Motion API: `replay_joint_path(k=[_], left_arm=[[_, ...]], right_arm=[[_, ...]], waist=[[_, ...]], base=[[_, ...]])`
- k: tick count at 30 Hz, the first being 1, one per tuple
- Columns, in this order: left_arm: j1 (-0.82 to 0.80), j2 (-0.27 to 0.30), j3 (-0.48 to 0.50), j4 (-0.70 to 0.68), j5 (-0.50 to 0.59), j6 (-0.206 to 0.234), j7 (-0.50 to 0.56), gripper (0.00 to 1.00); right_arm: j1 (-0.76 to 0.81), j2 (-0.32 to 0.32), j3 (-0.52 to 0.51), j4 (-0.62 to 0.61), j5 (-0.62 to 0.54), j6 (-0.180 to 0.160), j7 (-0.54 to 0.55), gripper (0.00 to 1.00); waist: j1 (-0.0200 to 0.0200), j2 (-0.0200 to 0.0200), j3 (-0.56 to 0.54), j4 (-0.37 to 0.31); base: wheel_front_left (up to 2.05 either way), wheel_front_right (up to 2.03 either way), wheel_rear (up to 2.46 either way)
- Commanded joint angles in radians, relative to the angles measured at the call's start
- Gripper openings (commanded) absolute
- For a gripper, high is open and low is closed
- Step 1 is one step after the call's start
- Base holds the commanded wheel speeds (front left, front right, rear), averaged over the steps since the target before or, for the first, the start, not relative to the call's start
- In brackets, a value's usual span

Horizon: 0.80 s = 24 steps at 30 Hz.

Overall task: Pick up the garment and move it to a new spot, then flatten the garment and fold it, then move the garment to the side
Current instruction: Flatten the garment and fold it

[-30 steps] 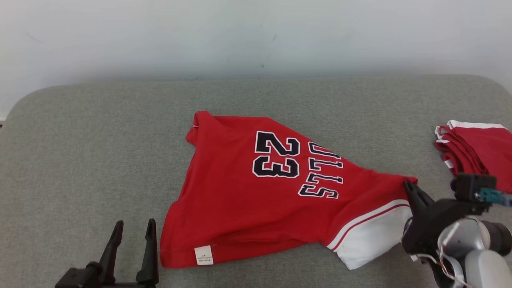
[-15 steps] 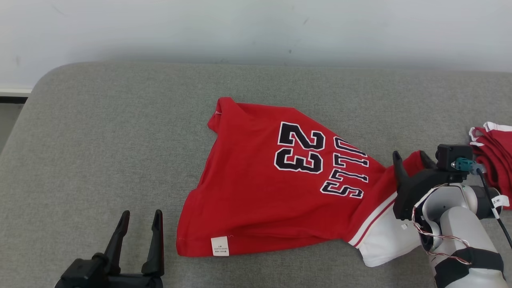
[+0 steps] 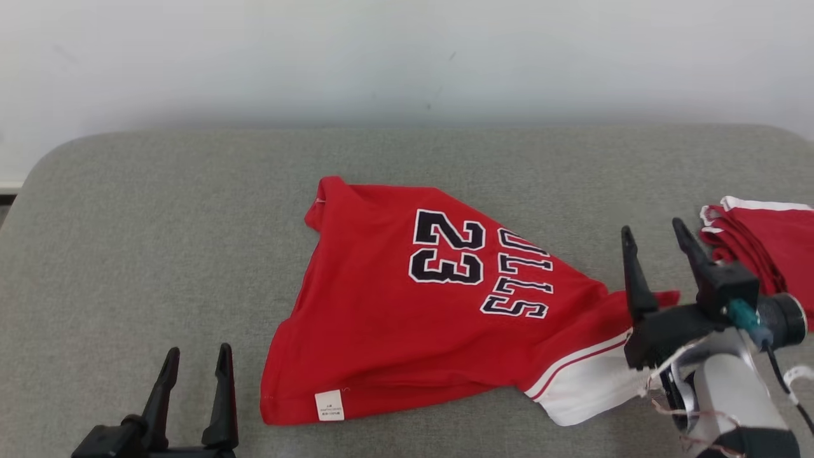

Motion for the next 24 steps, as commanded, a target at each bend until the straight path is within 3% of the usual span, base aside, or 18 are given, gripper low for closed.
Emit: replay_joint_path(k=[1, 11, 24], left_arm=[[0.019, 0.001, 0.008, 0.002, 0.004, 0.003, 0.000, 1.00], [0.045, 0.001, 0.037, 0.009, 0.007, 0.012, 0.000, 1.00], [0.020, 0.000, 0.034, 0.064, 0.031, 0.010, 0.000, 1.00]], right_arm=[[0.042, -0.006, 0.015, -0.033, 0.015, -0.003, -0.009, 1.00], [0.233, -0.012, 0.075, -0.241, 0.096, -0.003, -0.016, 1.00], [0.339, 0.020, 0.082, -0.280, 0.112, -0.003, 0.040, 1.00]], waist=[[-0.0001, -0.0001, -0.035, -0.033], [-0.0001, -0.0001, -0.101, -0.076], [-0.0001, -0.0001, -0.153, -0.076]], base=[[0.00, 0.00, 0.00], [0.00, 0.00, 0.00], [0.00, 0.00, 0.00]])
